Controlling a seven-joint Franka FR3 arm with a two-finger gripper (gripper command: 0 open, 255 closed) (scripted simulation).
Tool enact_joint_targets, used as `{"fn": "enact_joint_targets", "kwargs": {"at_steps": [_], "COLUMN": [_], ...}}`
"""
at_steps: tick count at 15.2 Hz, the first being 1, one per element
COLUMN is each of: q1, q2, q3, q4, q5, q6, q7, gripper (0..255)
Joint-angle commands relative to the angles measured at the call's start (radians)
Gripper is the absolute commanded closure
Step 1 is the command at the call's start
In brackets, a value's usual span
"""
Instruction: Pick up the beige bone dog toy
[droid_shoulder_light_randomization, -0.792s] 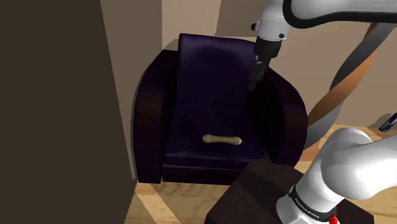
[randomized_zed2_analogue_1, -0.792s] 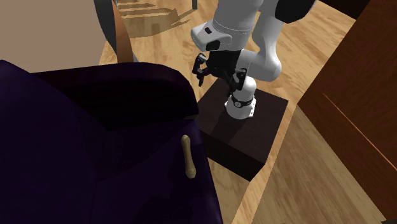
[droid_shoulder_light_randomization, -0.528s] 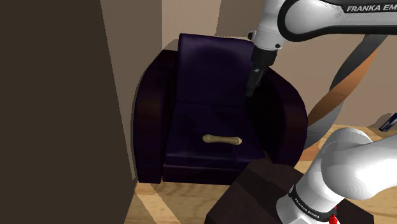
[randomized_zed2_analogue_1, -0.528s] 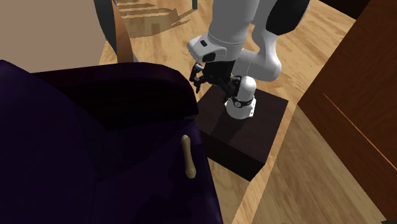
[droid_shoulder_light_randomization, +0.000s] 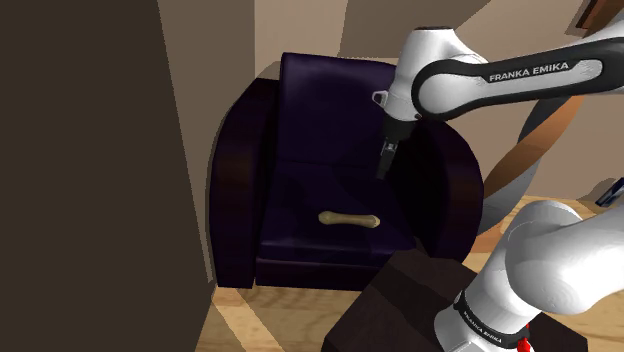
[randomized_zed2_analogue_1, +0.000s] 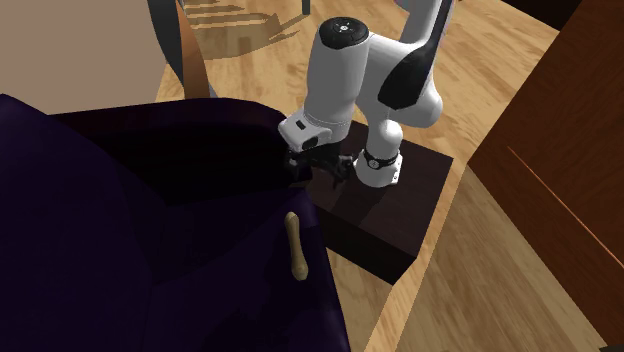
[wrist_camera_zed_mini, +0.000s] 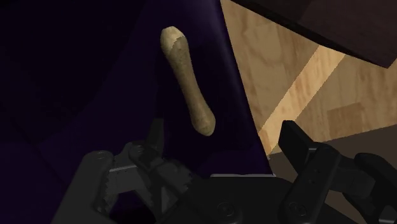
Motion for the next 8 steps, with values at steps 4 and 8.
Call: {"fn": "enact_joint_targets", "kwargs": {"at_steps": [4,8], "q1": [0.018,0.042], "q2": [0.127,0.271], "q3": [-0.074,-0.138], "q4": [-0.075,-0.103], "q5": [-0.025,-0.025], "q6": [0.223,0.408], "q7": [-0.117,-0.222], "gripper": [0,0]}}
